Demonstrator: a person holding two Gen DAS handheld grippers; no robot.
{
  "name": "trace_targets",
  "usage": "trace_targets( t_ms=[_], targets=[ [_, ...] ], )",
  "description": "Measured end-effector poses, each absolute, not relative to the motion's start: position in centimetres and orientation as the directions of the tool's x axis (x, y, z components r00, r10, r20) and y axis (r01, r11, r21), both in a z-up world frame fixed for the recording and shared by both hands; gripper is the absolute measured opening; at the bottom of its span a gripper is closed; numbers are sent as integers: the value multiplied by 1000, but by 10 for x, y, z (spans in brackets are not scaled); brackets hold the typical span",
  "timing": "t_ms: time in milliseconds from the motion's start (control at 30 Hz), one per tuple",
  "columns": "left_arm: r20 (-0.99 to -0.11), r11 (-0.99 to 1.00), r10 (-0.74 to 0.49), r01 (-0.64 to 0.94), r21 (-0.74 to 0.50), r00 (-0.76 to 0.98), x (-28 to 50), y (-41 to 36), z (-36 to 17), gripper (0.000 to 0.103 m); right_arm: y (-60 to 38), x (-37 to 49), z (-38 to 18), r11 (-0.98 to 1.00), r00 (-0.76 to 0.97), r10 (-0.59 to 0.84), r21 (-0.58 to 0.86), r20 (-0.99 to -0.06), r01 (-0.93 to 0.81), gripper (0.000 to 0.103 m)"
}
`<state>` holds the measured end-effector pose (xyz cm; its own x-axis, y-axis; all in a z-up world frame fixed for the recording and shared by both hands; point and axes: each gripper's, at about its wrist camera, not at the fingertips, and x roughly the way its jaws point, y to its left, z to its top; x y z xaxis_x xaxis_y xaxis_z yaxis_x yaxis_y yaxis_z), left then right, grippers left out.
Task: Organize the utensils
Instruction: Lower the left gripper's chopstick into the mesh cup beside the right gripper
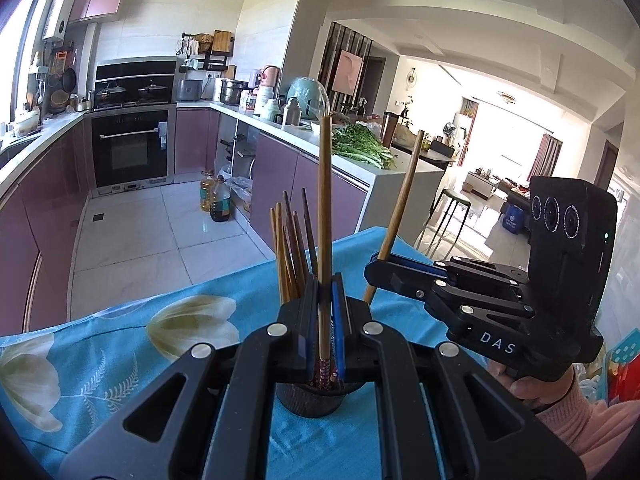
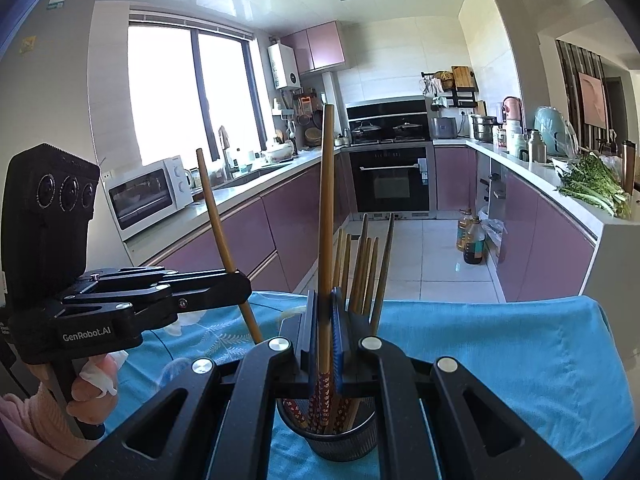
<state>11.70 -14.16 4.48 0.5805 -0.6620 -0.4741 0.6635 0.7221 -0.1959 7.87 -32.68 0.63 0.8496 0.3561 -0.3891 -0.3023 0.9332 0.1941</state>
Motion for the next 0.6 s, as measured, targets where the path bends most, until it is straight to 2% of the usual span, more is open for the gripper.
trace_targets(
  t_ms=[600],
  targets=[
    [-518,734,-638,654,-183,570,122,-143,31,8,-329,85,-6,933,831,356,210,-427,-291,6]
  ],
)
